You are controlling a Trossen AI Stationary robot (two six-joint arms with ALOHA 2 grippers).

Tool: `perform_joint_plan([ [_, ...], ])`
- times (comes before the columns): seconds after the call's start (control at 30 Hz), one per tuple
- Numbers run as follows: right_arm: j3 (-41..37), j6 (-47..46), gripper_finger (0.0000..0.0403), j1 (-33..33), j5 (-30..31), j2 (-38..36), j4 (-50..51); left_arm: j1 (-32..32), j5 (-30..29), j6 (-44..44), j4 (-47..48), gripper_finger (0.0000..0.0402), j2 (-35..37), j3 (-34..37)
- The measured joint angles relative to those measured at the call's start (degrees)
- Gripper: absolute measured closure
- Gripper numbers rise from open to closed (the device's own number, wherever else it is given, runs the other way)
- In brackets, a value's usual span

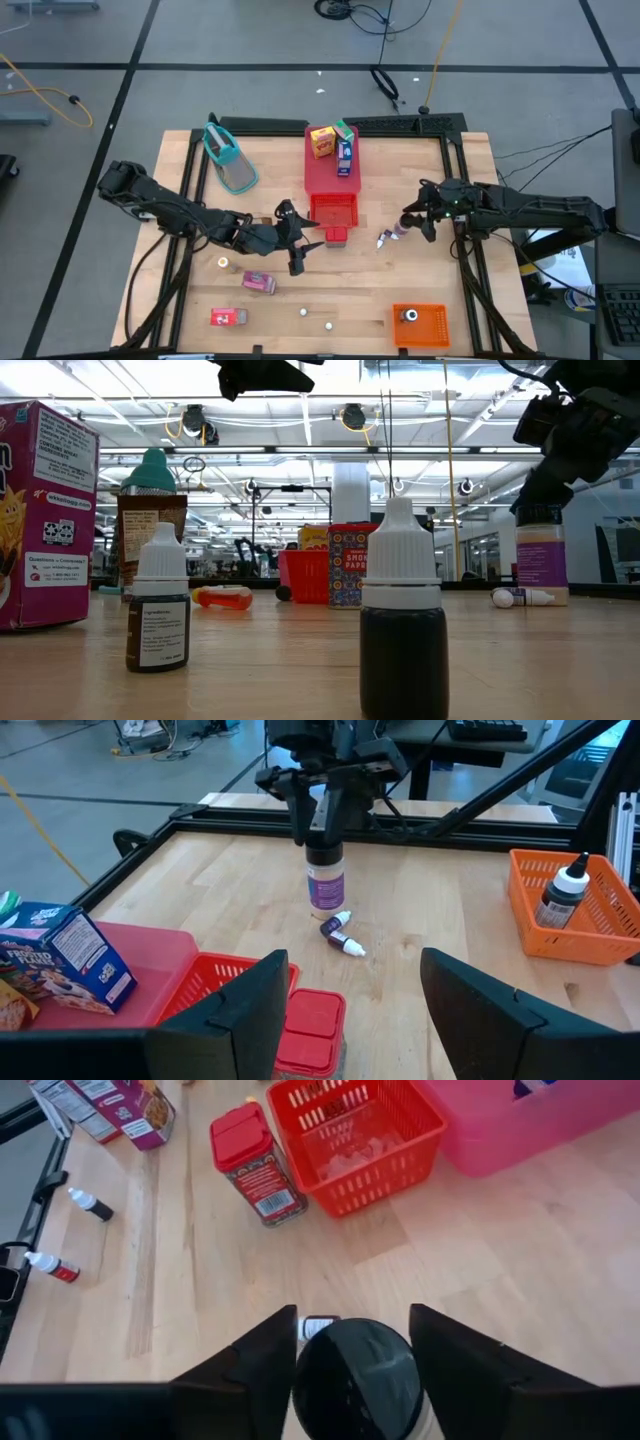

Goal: Pick & Place Kitchen Items
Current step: Put the black seasoning bottle into the red bin

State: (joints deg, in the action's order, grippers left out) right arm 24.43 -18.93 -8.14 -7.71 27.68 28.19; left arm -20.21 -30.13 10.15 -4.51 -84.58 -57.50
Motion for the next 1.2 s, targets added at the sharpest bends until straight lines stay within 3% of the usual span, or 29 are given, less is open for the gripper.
perform_joint_plan([
  [0.27,0.0,-1.5,0.0171,0.0,-1.5,0.2,0.8,0.0,0.0,0.0,0.0,0.0174,0.0,0.0],
  [0.7,0.0,-2.0,0.017,0.0,-1.6,3.6,0.9,0.0,0.0,-1.0,0.0,0.0174,0.0,0.0],
  [0.87,0.1,-2.1,0.0171,0.1,-4.6,5.2,0.3,0.0,0.0,-1.0,0.0,0.0174,0.0,0.0],
  [1.2,0.1,-1.3,0.0175,0.1,-3.0,6.0,0.7,0.0,0.0,-1.3,0.1,0.0174,0.0,0.0],
])
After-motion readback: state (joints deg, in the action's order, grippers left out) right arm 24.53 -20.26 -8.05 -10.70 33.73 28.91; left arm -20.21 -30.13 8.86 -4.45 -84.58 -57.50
